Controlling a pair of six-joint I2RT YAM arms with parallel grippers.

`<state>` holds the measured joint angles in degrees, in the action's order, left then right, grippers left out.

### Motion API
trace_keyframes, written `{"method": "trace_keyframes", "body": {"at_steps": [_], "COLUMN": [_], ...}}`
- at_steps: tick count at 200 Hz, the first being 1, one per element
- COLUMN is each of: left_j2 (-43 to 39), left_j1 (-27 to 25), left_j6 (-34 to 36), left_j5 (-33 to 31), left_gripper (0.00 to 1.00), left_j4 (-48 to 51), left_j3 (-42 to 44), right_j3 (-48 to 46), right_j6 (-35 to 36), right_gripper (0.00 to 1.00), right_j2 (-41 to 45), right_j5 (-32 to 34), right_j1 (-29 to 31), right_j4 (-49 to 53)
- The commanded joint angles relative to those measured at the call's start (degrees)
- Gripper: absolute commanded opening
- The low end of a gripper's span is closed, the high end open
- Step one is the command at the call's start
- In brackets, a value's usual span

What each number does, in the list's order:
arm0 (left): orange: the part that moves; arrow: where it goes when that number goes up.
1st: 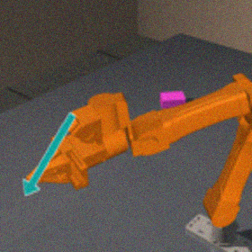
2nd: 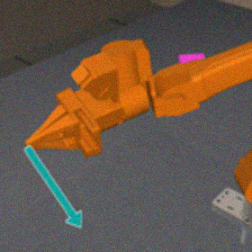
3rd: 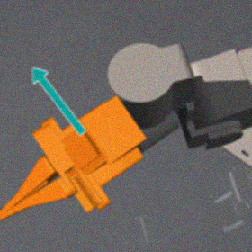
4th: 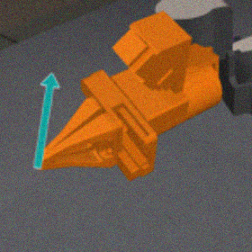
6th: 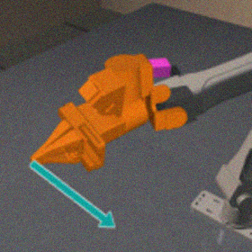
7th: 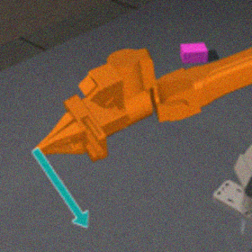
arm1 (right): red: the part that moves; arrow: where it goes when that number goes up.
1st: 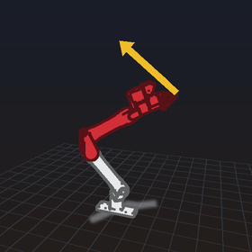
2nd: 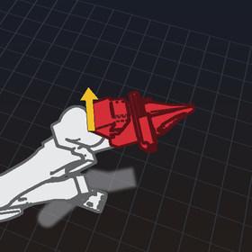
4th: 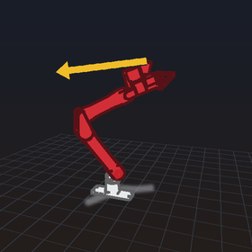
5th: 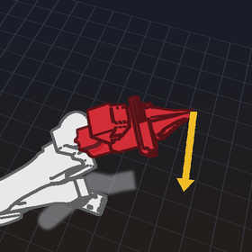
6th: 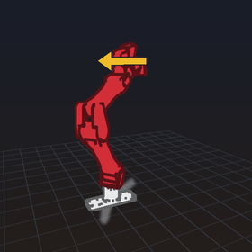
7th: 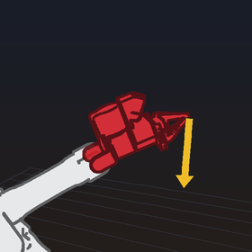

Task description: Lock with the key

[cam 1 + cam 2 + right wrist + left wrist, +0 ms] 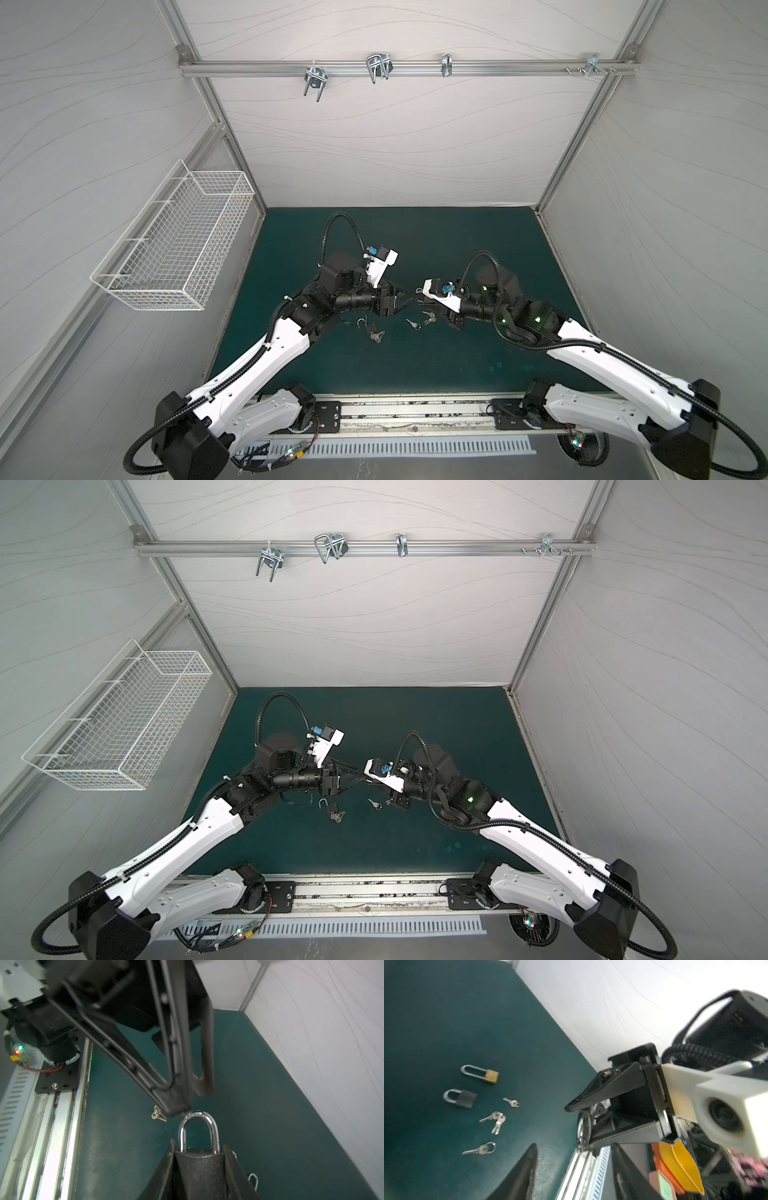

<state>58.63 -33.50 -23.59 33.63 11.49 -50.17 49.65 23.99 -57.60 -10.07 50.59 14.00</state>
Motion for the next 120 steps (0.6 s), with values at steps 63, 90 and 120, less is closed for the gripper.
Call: {"method": "trace_keyframes", "body": {"at_steps": [63,90,120], "left_j2": [-1.97,-5.94,-9.81], "left_j1": [8.16,11.87,11.96], "left_j6": [-2.94,-6.36,-7.31], "left_j5": [-30.92,-28.50,-29.76], "left_gripper": [0.75,0.77,0.78], "left_j4": [19.09,18.47,20.39], "left_j3": [3.26,8.11,11.54], "right_j3": [3.15,6.97,12.11], "right_j6": [-25.93,-27.15,-27.20], "right_gripper": [0.00,0.00,0.00], "right_j2": [-22.15,-31.65,-40.14], "right_j5": [7.68,8.33,9.37], "right_j1": [-0.65,-0.85,-1.76], "right_j4": [-0.75,-1.84,-2.15]}}
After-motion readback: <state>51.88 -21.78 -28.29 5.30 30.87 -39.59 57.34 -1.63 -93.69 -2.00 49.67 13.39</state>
